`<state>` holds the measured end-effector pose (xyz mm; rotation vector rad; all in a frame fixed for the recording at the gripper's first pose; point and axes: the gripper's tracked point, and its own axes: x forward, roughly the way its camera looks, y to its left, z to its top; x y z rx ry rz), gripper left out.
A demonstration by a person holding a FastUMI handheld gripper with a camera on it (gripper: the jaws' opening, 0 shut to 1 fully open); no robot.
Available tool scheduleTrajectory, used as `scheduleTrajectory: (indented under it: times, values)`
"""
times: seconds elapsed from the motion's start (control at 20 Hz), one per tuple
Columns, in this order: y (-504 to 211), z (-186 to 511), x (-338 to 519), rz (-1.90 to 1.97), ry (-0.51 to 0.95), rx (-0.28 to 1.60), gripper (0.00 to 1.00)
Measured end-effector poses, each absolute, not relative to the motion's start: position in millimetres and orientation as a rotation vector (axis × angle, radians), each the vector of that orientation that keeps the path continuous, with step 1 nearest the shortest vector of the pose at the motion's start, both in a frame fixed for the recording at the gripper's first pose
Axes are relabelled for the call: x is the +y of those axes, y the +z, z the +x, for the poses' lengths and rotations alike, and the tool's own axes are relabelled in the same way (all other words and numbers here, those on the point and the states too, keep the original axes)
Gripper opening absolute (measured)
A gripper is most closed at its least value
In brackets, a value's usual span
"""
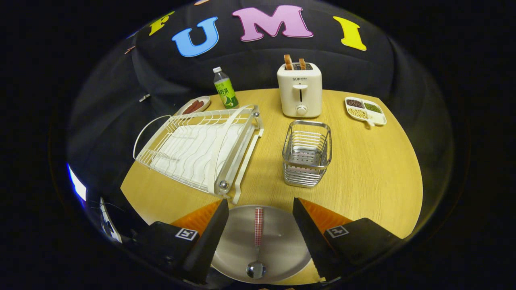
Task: Take the plate from the dish rack, then take the spoon from the basket and place it into the plate.
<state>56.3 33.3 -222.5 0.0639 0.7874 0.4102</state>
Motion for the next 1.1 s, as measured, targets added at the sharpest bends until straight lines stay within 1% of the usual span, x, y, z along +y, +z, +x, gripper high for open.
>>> scheduleTrajectory:
  times: [0.2, 0.4, 0.65, 0.9, 1.1]
  values:
    - [-167, 74, 23, 0.054, 0.438, 0.625, 0.99]
    - [-112, 74, 13, 0.040, 0.451, 0.497, 0.99]
    - [-33, 61, -3, 0.032, 0.353, 0.276, 0.99]
    - [51, 28, 13, 0.038, 0.293, -0.001, 0.98]
    - [80, 2, 38, -0.004, 0.280, -0.108, 0.98]
